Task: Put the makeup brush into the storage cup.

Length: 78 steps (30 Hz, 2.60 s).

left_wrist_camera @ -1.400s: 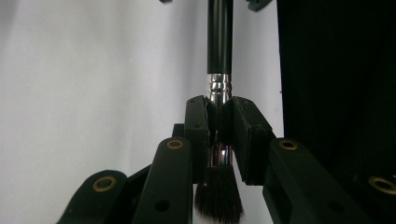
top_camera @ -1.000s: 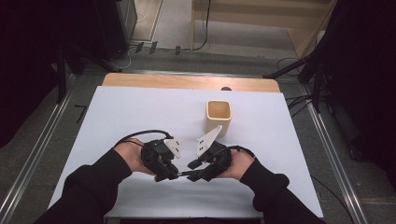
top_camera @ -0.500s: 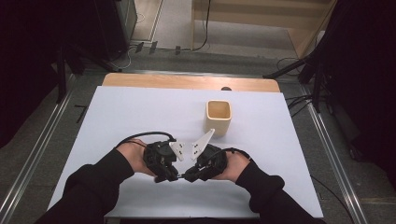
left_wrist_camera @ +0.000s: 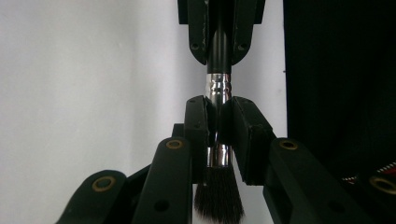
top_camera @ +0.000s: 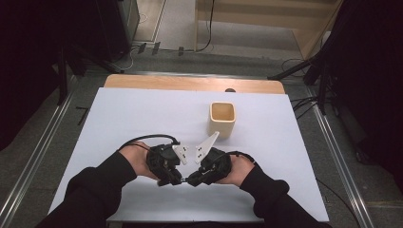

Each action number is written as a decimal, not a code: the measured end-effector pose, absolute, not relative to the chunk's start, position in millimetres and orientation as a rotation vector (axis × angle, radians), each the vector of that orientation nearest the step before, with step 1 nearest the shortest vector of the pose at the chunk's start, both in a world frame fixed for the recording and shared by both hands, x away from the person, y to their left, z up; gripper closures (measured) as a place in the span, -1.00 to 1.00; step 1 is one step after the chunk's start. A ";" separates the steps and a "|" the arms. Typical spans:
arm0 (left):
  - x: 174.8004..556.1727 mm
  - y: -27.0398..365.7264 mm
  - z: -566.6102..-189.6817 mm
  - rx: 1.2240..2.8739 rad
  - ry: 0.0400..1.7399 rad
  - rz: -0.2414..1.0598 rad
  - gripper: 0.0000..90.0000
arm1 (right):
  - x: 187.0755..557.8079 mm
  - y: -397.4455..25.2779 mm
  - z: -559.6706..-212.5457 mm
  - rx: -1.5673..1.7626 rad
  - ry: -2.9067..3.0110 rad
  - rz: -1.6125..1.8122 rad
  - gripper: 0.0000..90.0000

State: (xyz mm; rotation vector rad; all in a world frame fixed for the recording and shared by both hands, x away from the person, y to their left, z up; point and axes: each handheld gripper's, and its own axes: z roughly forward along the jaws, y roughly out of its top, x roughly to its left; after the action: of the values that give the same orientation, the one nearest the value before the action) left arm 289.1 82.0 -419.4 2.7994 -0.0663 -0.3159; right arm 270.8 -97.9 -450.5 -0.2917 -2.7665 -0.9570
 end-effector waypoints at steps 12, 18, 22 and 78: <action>293.4 85.0 -414.9 2.745 -0.008 -0.323 0.30 | 271.3 -102.1 -450.0 -0.320 -2.770 -0.962 0.76; 304.2 99.0 -411.4 2.654 0.148 -0.314 -0.11 | 269.4 -115.1 -453.2 -0.380 -2.749 -0.997 0.76; 309.6 109.9 -409.9 2.587 0.240 -0.314 -0.23 | 267.1 -132.2 -457.6 -0.502 -2.723 -1.043 0.76; 280.4 127.7 -427.1 2.030 0.683 -0.185 -0.18 | 249.1 -164.1 -449.5 -1.002 -2.473 -1.629 0.76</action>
State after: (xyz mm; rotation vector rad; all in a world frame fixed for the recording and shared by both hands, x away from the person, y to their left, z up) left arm 280.4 127.7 -427.1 2.0304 0.6832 -0.1846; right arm 249.1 -164.1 -449.5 -1.0017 -2.4731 -1.6288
